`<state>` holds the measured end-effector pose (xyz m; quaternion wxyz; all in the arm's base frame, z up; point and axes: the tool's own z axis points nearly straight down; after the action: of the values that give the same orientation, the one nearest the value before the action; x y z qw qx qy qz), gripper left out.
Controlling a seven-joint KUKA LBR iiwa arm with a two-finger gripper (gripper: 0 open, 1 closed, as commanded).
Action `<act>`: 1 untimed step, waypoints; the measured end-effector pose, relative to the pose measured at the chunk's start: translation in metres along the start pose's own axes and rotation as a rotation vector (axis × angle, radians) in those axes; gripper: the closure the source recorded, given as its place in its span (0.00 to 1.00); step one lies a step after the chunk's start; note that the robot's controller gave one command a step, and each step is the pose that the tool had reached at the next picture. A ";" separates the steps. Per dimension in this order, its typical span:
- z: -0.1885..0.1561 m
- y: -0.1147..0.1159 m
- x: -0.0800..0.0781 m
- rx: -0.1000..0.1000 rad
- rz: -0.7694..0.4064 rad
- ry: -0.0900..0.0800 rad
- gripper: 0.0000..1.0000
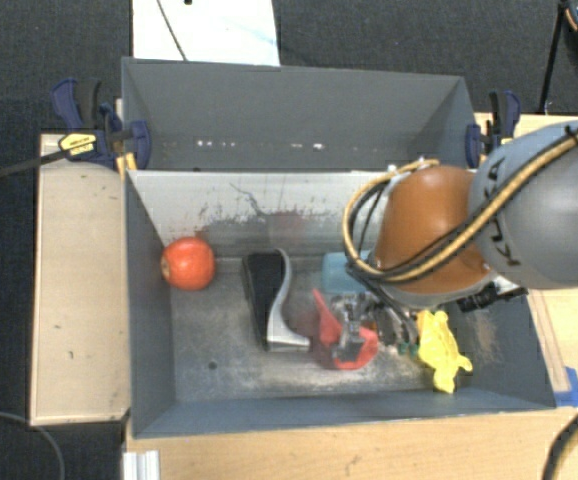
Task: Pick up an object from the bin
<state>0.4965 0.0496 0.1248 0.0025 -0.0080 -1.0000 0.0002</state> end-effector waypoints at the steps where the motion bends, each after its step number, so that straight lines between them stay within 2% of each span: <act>1: -0.015 0.001 -0.008 -0.003 0.000 -0.021 1.00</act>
Offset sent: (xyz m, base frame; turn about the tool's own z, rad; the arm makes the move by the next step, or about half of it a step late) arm 0.0363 -0.0411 0.0899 -0.0056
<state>0.5042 0.0504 0.1394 -0.0080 -0.0079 -0.9999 -0.0011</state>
